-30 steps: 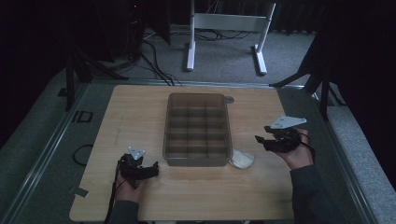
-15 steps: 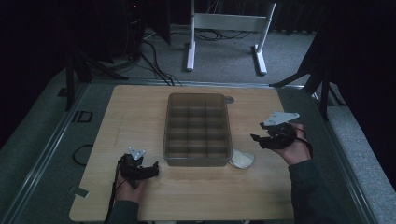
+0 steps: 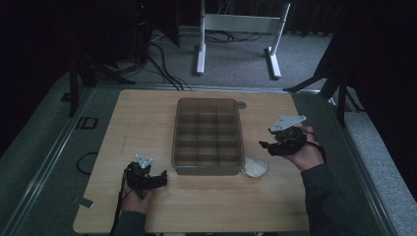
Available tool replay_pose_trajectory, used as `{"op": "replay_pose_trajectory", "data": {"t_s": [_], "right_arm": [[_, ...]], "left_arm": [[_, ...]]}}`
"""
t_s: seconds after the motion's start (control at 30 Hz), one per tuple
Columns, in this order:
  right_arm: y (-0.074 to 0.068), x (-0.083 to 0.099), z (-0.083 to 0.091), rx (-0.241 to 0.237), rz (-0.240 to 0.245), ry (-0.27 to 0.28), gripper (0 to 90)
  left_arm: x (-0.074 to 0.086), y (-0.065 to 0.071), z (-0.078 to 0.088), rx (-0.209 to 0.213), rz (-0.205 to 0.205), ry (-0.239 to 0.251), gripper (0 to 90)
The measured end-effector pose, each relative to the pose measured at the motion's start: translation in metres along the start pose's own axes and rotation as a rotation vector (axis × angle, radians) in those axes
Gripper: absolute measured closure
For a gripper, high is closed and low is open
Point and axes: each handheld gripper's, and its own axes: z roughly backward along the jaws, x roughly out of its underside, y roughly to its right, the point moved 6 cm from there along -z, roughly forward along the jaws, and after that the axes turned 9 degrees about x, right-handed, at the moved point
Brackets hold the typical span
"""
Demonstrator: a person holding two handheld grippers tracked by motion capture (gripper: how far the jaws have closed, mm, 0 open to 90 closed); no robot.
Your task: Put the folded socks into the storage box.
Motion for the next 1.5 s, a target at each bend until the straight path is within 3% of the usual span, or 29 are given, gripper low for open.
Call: {"op": "replay_pose_trajectory", "data": {"t_s": [0.3,1.03,1.5], "right_arm": [[-0.005,-0.002,-0.008,-0.033,0.058,-0.030,41.2],[-0.007,0.000,-0.019,-0.188,0.133,-0.116,43.2],[0.005,-0.006,-0.020,-0.225,0.130,-0.158,40.5]], "left_arm": [[0.000,0.000,0.000,-0.001,0.000,-0.001,5.3],[0.000,0.000,0.000,0.000,-0.001,-0.001,5.3],[0.000,0.000,0.000,0.000,-0.001,0.000,5.3]]}}
